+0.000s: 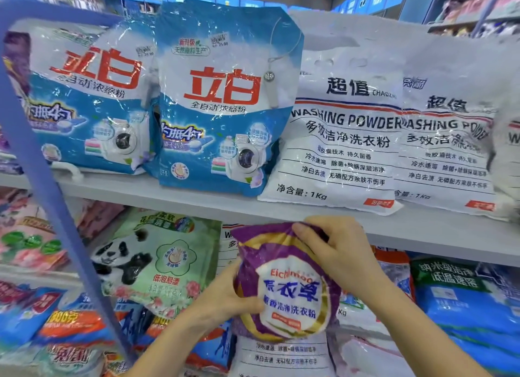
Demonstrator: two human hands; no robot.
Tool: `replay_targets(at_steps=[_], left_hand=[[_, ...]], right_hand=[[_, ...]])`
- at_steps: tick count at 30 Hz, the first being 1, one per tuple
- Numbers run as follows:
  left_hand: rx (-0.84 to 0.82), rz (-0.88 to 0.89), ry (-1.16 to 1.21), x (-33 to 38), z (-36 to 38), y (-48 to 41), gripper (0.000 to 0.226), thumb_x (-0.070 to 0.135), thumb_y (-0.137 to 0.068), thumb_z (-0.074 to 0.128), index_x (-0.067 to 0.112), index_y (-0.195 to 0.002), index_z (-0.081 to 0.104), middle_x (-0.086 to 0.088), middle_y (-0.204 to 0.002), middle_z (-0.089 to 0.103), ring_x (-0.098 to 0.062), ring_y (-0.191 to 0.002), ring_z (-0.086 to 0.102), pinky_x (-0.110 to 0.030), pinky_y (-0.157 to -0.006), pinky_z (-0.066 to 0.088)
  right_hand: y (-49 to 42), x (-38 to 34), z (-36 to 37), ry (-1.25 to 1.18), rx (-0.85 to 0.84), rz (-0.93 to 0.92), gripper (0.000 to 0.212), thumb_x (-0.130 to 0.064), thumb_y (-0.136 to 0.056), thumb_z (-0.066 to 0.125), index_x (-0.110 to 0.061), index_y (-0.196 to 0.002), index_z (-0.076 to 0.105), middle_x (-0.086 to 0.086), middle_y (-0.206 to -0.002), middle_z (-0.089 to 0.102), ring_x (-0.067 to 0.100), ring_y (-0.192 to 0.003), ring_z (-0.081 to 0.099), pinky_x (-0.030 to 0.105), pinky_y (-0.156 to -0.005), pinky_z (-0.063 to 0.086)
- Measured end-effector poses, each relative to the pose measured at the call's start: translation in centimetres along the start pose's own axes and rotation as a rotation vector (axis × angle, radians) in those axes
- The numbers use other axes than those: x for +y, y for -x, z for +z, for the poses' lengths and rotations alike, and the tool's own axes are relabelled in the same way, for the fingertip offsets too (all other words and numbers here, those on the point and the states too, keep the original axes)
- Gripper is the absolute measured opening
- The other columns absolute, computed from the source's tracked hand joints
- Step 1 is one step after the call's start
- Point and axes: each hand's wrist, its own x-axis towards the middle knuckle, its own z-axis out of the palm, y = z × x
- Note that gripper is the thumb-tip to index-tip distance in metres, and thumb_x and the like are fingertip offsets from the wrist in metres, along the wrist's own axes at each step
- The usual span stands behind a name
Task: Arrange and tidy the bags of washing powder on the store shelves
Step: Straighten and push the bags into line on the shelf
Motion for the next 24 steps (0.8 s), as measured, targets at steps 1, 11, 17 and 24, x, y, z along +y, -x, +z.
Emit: replay_targets(at_steps=[1,11,17,24], left_hand=[[-0.024,-0.004,-0.029,-0.1,0.0,0.0,0.105,0.04,-0.028,0.095,0.013,-0.118,0.048,0.001,-0.105,0.073,-0.018,-0.097,0.069,-0.039,-0.08,0.057],[0.053,0.241,-0.107,2.5,1.0,-0.3,0.074,0.057,-0.051,0.083,0.011,-0.107,0.064,-0.005,-0.1,0.074,-0.023,-0.091,0.071,-0.023,-0.08,0.053],[0.056,0.206,-0.072,2.4,1.2,0.1,0.078,0.066,-0.045,0.081,0.011,-0.098,0.066,-0.005,-0.091,0.075,-0.02,-0.083,0.072,-0.02,-0.072,0.054],[0.016,0.226,-0.178,1.2,2.9,0.3,0.058,0.047,-0.057,0.074,0.007,-0.098,0.069,-0.003,-0.092,0.075,-0.018,-0.086,0.071,-0.019,-0.076,0.051]], right_hand=[[-0.5,-0.5,-0.4,-0.073,0.009,0.011,0.054,-0.055,-0.084,0.039,-0.01,-0.059,0.054,0.006,-0.05,0.051,0.018,-0.049,0.047,0.042,-0.05,0.039],[-5.7,1.7,-7.0,0.13,0.107,0.152,0.048,-0.041,-0.092,0.051,-0.004,-0.064,0.062,0.014,-0.056,0.06,0.031,-0.057,0.057,0.048,-0.061,0.049],[-6.2,1.5,-8.4,0.23,-0.143,0.005,0.027,-0.059,-0.082,0.053,-0.034,-0.091,0.058,-0.005,-0.082,0.068,0.014,-0.075,0.061,0.035,-0.072,0.049],[-6.4,0.5,-5.7,0.452,0.078,-0.201,0.043,-0.055,-0.085,0.032,-0.024,-0.058,0.041,-0.002,-0.047,0.049,0.023,-0.049,0.049,0.027,-0.047,0.026]])
